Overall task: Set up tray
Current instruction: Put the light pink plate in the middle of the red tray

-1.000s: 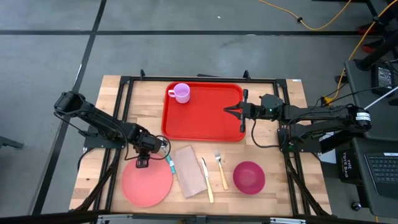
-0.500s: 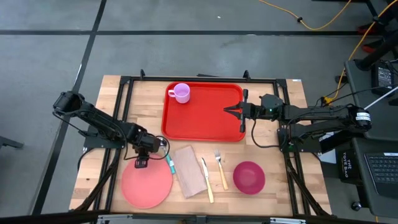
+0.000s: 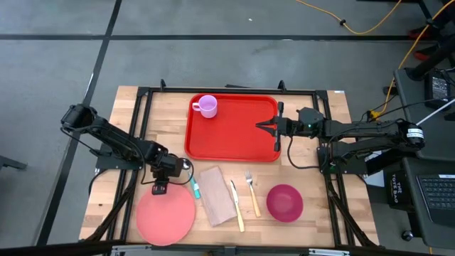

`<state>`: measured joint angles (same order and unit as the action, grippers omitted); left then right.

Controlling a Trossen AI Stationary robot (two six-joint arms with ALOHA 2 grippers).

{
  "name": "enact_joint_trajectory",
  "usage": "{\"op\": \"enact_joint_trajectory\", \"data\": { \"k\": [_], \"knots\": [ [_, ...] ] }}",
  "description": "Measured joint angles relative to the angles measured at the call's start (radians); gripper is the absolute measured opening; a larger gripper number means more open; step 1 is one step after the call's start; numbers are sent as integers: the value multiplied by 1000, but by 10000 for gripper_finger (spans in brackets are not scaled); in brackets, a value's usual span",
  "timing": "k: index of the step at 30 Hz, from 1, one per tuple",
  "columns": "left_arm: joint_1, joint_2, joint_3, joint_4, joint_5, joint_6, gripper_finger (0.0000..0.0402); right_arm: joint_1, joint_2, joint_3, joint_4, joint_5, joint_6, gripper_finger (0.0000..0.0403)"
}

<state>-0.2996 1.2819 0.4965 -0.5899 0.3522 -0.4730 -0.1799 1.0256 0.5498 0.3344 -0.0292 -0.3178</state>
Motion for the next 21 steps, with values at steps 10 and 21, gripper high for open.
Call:
{"op": "enact_joint_trajectory", "data": {
  "k": [10, 21],
  "knots": [
    [0, -29, -3, 3, 19, -28, 3, 0, 0, 0, 5, 0, 2, 29],
    [0, -255, -4, -16, 9, -131, 1, 0, 0, 0, 5, 0, 2, 29]
  ]
}}
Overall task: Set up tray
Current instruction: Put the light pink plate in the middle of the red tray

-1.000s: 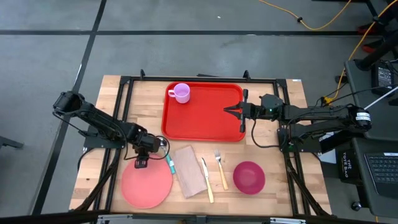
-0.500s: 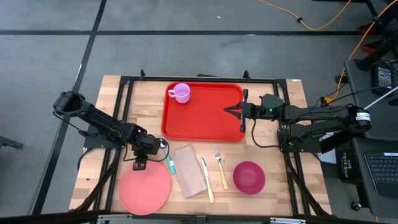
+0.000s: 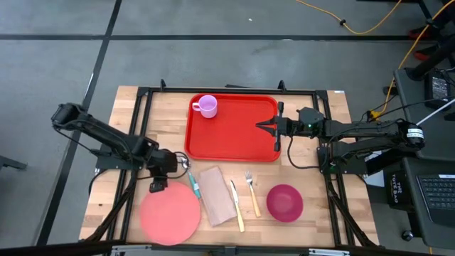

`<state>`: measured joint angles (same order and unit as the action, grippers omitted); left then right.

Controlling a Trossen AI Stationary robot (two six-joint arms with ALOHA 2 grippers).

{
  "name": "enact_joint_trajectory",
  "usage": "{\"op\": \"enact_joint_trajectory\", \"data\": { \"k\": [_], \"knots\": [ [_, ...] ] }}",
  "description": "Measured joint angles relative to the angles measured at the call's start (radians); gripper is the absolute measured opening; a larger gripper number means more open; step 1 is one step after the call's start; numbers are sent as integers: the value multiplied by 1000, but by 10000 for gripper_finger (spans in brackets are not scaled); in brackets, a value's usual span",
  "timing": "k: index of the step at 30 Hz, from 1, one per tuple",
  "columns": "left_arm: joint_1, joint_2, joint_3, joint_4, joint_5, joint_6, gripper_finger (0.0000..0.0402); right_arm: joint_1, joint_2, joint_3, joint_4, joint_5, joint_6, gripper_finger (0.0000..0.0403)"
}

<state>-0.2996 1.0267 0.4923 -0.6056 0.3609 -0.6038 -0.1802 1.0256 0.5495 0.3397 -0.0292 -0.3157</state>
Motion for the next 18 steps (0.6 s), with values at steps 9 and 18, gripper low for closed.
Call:
{"op": "enact_joint_trajectory", "data": {
  "k": [9, 18],
  "knots": [
    [0, -203, 0, -10, -59, -44, 1, 0, 0, 0, 0, 0, 0, 29],
    [0, -305, 0, -6, -214, -178, 1, 0, 0, 0, 0, 0, 0, 29]
  ]
}}
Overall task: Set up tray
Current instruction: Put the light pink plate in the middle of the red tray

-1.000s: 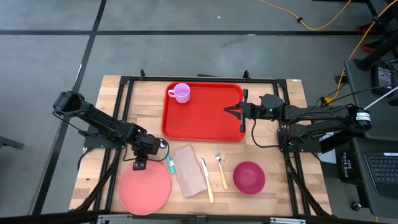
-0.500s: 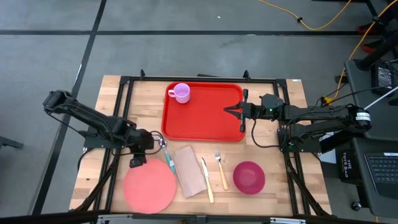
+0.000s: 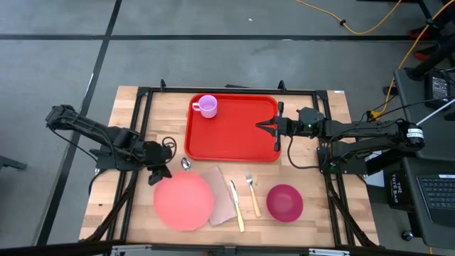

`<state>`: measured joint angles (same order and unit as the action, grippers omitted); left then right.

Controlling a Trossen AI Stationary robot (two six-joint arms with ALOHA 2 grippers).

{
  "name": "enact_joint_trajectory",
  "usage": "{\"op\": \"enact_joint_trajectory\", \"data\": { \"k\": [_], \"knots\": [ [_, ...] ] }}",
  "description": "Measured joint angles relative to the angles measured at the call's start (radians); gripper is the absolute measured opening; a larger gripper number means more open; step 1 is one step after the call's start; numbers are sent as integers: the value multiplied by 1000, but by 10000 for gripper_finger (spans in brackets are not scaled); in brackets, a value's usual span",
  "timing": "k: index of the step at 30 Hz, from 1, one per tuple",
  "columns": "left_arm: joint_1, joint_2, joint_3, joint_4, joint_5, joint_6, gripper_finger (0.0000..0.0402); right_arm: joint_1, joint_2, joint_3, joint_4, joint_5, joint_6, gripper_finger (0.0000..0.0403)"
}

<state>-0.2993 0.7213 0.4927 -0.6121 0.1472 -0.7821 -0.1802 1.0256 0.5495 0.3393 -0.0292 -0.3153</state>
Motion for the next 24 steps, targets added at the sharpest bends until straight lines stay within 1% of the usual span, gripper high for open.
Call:
{"op": "enact_joint_trajectory", "data": {
  "k": [3, 5, 11, 24],
  "knots": [
    [0, -6, 0, 2, -68, -35, 1, 0, 0, 0, 0, 0, 0, 29],
    [1, -6, 0, 10, -87, -48, 1, 0, 0, 0, 0, 0, 0, 29],
    [0, -6, 2, 13, -103, -54, 2, 0, 0, 0, 1, -1, 8, 29],
    [0, -6, 2, 13, -79, -53, 2, 0, 0, 0, 1, -1, 24, 29]
  ]
}}
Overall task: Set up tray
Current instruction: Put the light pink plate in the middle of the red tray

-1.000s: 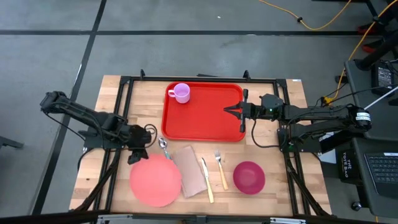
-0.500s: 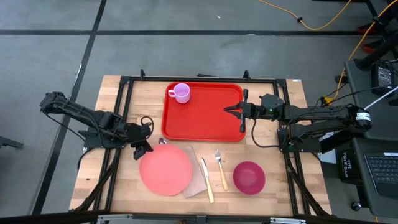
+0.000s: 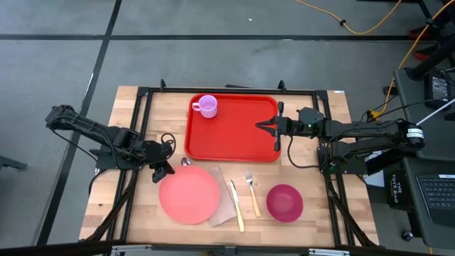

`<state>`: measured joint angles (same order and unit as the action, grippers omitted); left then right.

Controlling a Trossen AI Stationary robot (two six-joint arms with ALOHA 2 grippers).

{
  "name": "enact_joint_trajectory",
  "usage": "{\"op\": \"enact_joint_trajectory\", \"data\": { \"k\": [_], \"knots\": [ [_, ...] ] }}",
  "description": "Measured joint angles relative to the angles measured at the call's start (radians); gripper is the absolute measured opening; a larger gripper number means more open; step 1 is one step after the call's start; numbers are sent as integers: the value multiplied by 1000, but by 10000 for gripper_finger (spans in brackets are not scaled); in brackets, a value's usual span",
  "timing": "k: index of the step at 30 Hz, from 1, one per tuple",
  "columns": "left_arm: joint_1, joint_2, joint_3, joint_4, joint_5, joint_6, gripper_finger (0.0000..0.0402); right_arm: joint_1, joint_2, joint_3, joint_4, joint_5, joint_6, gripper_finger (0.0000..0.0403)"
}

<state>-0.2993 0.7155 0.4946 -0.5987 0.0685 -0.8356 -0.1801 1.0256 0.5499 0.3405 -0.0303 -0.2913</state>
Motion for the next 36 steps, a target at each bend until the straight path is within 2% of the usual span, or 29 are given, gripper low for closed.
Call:
{"op": "enact_joint_trajectory", "data": {
  "k": [5, 13, 17, 20, 26, 32, 36],
  "knots": [
    [0, 0, 0, 10, 0, -6, 2, 0, 0, 0, 0, 0, 0, 29],
    [0, 0, 2, 130, 3, -11, 2, 0, 0, 0, 0, 0, 0, 29],
    [0, 0, 2, 135, -161, -2, 2, 0, 0, 0, 0, 0, 1, 29],
    [0, 0, 2, 201, -284, -17, 2, 0, 0, 0, 0, 0, 13, 29],
    [0, 0, 2, 343, -463, -24, 2, 0, 0, 0, 0, 0, 18, 29],
    [0, 10, 2, 338, -638, -103, 2, 0, 0, 0, 0, 0, 18, 29],
    [5, 28, 2, 338, -698, -146, 2, 0, 0, 0, 0, 0, 18, 29]
  ]
}}
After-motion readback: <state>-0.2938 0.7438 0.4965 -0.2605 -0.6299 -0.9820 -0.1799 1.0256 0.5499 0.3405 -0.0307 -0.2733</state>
